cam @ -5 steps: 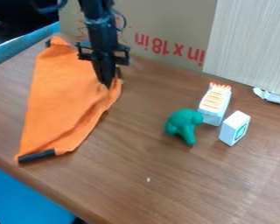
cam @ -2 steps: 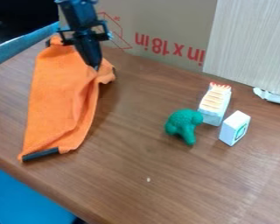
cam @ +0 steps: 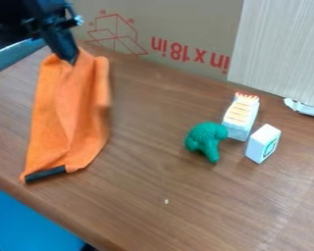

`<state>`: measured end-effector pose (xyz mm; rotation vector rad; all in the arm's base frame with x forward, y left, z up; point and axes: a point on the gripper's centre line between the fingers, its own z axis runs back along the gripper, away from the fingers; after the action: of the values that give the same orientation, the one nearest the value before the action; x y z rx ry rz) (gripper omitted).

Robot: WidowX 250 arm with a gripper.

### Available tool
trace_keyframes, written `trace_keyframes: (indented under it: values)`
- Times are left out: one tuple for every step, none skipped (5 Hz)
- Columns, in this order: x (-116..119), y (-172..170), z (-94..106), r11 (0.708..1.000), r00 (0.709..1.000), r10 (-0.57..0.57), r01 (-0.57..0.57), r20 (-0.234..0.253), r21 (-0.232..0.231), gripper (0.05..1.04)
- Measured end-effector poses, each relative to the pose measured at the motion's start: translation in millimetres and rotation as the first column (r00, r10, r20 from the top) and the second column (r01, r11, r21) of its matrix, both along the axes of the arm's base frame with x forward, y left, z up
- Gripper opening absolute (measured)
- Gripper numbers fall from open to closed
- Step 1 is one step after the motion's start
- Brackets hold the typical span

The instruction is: Unfold the cloth from bottom left to top right

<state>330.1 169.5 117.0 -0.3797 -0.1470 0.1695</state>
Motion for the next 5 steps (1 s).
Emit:
trace_keyframes:
  values:
    - [-17,15,3.3,0.999,1.000,-0.024,0.024,0.005,-0.031,0.050]
    - [-28,26,6.3,0.998,0.999,-0.025,0.026,0.021,-0.057,0.050]
    - [-34,46,20.9,0.999,0.999,-0.001,0.003,0.047,-0.037,0.050]
    - [-40,66,34.3,1.000,0.998,0.019,-0.019,0.060,-0.015,0.050]
    - [-46,84,35.1,0.999,0.998,0.040,-0.042,0.056,0.030,0.050]
